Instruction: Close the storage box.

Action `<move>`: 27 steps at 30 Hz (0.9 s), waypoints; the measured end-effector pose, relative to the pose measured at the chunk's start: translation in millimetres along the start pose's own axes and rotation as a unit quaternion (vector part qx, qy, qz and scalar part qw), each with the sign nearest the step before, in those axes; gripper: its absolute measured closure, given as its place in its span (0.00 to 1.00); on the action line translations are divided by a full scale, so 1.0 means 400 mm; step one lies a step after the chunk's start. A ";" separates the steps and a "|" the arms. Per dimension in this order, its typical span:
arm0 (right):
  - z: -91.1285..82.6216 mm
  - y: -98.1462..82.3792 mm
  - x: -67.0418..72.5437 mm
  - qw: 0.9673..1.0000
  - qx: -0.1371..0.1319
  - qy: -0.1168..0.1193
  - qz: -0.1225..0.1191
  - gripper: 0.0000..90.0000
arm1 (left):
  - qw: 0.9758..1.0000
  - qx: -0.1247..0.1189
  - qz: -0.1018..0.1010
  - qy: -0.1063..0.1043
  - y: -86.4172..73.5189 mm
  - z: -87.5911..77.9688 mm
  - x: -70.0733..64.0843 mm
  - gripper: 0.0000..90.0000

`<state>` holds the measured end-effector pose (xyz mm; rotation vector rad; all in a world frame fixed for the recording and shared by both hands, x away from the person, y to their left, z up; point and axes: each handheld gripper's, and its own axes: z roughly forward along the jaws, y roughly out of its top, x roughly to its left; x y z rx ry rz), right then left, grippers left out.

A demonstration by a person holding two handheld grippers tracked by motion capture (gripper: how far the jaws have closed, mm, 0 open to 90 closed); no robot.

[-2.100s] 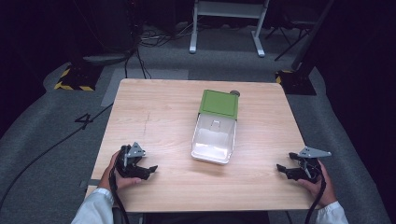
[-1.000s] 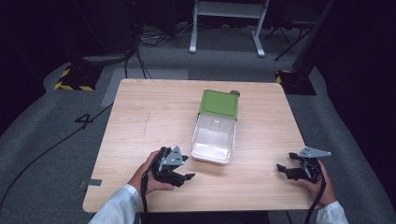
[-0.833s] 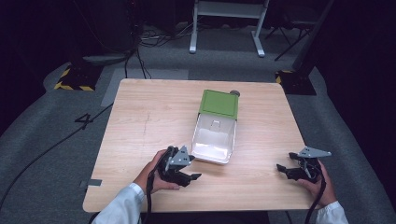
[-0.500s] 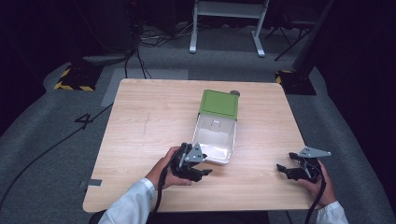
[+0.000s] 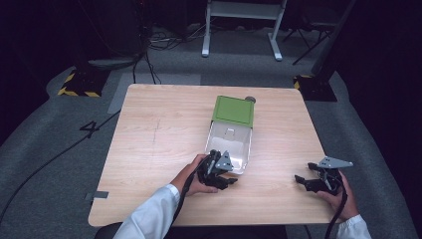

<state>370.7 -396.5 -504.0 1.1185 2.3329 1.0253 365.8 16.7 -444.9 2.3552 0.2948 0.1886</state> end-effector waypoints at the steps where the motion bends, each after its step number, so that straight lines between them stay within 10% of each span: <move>1: 0.000 0.000 0.000 1.000 0.000 0.000 0.000 0.18 | 1.000 0.005 0.005 0.003 0.000 0.005 0.002 0.62; 7: 0.000 0.000 0.000 1.000 0.000 0.000 -0.001 0.18 | 1.000 0.016 0.004 0.016 -0.002 0.028 0.017 0.76; 27: 0.000 0.000 0.000 1.000 0.000 0.000 -0.001 0.18 | 0.998 0.012 0.006 0.057 -0.019 0.022 0.083 0.78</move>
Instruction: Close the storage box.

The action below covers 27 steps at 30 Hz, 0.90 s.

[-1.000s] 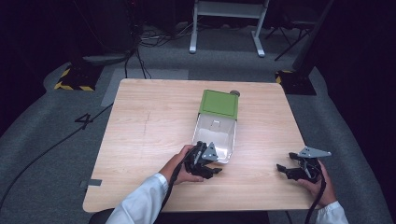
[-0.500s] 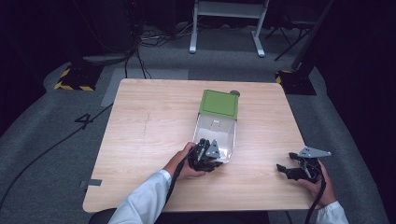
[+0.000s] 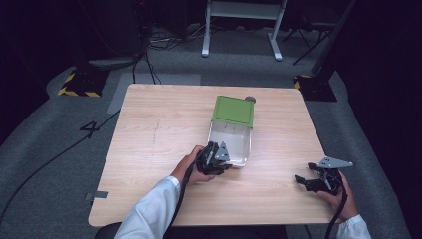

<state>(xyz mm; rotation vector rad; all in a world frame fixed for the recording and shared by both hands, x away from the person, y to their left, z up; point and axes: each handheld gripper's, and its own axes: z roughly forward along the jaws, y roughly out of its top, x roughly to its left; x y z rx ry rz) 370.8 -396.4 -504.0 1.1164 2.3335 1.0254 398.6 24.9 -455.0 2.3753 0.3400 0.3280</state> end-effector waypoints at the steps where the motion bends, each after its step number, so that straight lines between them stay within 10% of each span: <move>1: 0.000 0.000 0.000 1.000 0.000 0.000 0.000 0.18 | 1.000 -0.002 -0.005 0.000 -0.002 0.002 0.007 0.77; 18: 0.000 0.000 0.000 1.000 0.000 0.000 0.000 0.18 | 1.000 -0.001 -0.017 0.023 0.014 0.049 0.072 0.73; 27: 0.000 0.000 0.000 1.000 0.000 0.000 0.000 0.18 | 0.999 0.007 0.008 0.030 0.056 0.056 0.094 0.81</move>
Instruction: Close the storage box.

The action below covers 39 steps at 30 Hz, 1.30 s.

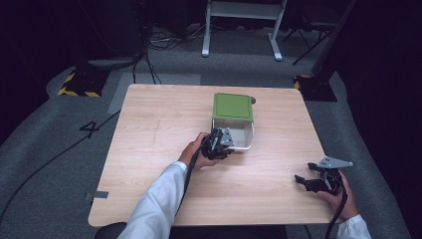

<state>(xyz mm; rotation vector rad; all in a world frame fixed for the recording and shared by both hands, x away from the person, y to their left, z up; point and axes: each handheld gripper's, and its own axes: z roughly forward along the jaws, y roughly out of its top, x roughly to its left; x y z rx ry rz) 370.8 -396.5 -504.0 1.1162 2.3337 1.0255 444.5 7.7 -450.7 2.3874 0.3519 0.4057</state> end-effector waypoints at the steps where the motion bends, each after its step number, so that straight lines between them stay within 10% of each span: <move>1: 0.000 0.000 0.000 1.000 0.000 0.000 0.000 0.18 | 1.000 0.002 0.003 0.001 0.005 0.004 0.005 0.81; 19: 0.000 0.000 0.000 1.000 0.000 0.000 0.000 0.18 | 0.996 0.006 -0.035 0.082 0.008 0.028 0.055 0.70; 39: 0.000 0.000 0.000 1.000 0.000 0.000 0.000 0.18 | 0.996 -0.025 -0.057 0.063 0.000 -0.020 0.067 0.67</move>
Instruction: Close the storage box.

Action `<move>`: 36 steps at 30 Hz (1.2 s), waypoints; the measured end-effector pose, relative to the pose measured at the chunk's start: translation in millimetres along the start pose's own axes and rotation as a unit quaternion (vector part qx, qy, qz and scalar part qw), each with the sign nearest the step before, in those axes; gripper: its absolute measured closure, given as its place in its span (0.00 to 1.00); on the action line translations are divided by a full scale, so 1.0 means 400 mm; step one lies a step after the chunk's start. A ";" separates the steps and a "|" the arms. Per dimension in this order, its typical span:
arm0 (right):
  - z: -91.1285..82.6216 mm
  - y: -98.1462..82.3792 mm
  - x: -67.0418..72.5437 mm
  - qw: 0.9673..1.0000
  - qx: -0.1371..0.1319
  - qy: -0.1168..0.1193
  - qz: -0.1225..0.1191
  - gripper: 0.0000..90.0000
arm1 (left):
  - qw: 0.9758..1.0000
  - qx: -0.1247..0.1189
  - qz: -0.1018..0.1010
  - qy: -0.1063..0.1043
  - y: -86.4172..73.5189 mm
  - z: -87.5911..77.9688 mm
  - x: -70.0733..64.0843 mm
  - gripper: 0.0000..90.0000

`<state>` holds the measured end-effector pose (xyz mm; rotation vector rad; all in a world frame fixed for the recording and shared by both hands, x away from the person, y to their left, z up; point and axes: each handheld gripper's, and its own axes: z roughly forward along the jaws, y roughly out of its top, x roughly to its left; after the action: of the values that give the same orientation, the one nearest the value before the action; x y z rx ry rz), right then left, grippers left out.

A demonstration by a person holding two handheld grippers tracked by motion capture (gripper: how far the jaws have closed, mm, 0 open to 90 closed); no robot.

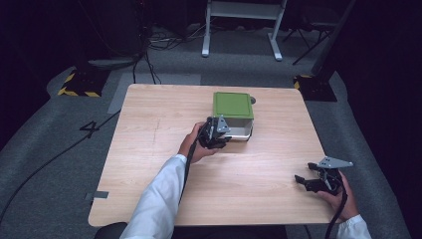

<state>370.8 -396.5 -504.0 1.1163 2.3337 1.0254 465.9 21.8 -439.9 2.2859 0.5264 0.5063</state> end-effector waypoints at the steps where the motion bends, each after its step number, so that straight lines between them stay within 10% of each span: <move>1: 0.000 0.000 0.000 1.000 0.000 0.000 0.000 0.18 | 1.000 0.001 0.000 0.001 -0.001 -0.003 0.000 0.67; 23: 0.000 0.000 0.000 1.000 0.000 0.000 0.000 0.18 | 1.000 0.017 0.010 -0.005 -0.023 -0.078 0.003 0.55; 36: -0.001 0.000 0.000 1.000 0.000 0.000 0.000 0.18 | 0.999 0.042 0.005 0.025 -0.047 -0.121 -0.003 0.34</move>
<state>370.6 -396.6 -503.9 1.1168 2.3334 1.0242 436.8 60.6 -421.8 2.3623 0.5718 0.5574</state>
